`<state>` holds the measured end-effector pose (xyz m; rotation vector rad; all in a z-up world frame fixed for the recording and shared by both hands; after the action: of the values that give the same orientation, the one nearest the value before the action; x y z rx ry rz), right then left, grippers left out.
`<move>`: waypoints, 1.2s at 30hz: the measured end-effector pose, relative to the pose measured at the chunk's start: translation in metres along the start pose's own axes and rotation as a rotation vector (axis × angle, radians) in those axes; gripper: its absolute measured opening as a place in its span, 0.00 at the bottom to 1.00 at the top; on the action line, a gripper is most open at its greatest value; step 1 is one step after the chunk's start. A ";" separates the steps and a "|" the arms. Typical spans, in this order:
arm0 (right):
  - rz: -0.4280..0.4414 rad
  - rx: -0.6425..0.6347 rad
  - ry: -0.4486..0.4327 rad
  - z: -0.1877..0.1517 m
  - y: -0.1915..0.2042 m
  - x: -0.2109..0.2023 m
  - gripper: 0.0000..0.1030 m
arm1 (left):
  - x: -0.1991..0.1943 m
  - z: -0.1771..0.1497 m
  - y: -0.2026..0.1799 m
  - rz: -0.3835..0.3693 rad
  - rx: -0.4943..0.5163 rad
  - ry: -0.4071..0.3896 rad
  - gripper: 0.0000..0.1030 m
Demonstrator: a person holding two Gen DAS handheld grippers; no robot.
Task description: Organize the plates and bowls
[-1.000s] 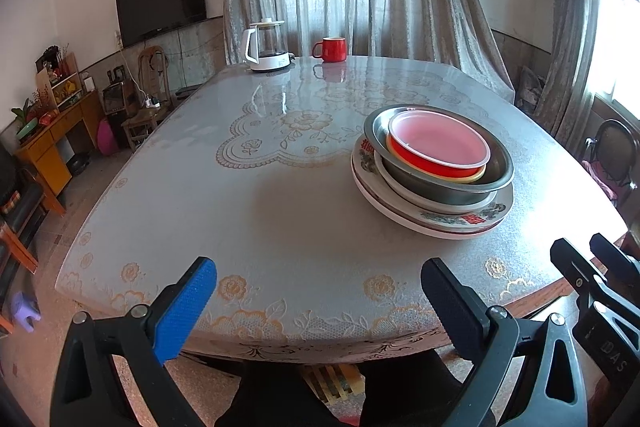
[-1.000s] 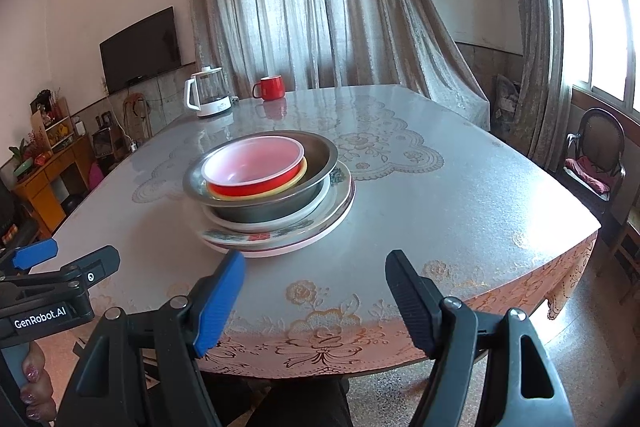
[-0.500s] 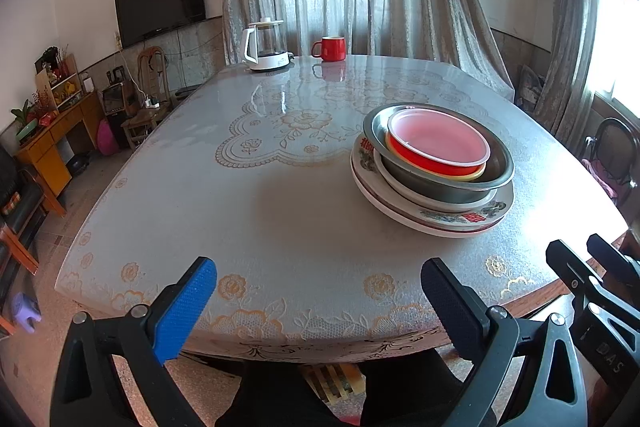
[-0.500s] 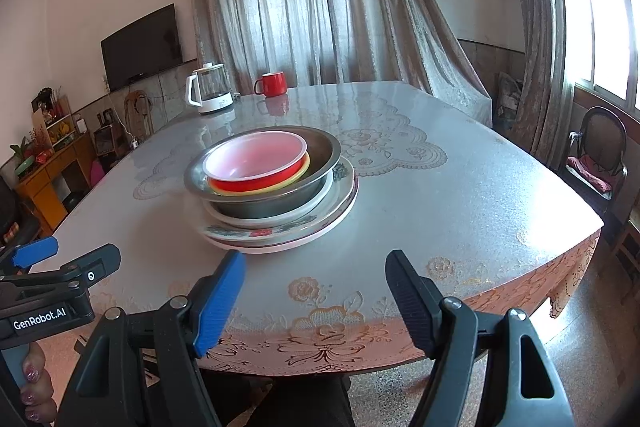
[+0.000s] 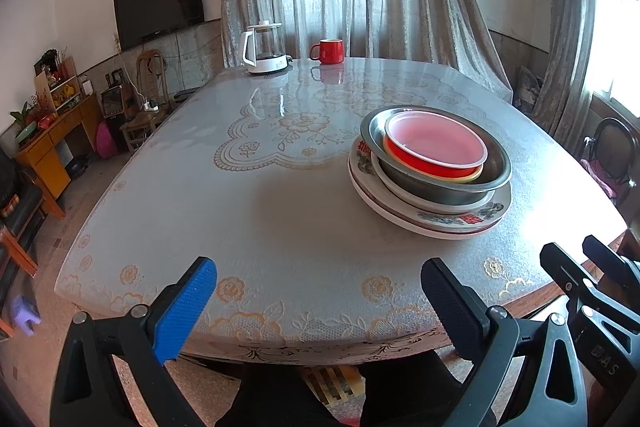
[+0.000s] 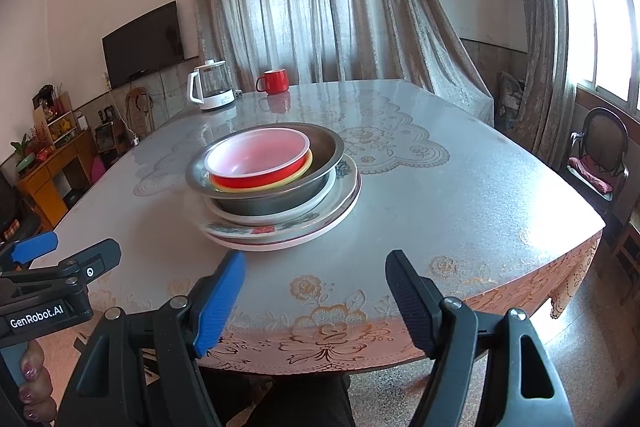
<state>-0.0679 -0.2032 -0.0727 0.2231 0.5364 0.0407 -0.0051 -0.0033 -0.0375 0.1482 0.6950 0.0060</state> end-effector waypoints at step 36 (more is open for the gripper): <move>-0.015 0.004 0.021 -0.003 -0.002 0.005 0.72 | 0.004 -0.002 -0.006 -0.038 0.009 0.005 1.00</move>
<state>-0.0657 -0.2043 -0.0781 0.2231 0.5586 0.0273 -0.0039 -0.0087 -0.0420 0.1436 0.7026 -0.0332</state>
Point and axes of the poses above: each gripper's, at about its wrist camera, not at the fingertips, and x roughly the way its jaws point, y to its left, z to its top, the point moved 2 cm from there along x, roughly the way its jaws point, and after that the axes turned 10 degrees about z, right-handed, at the moved point
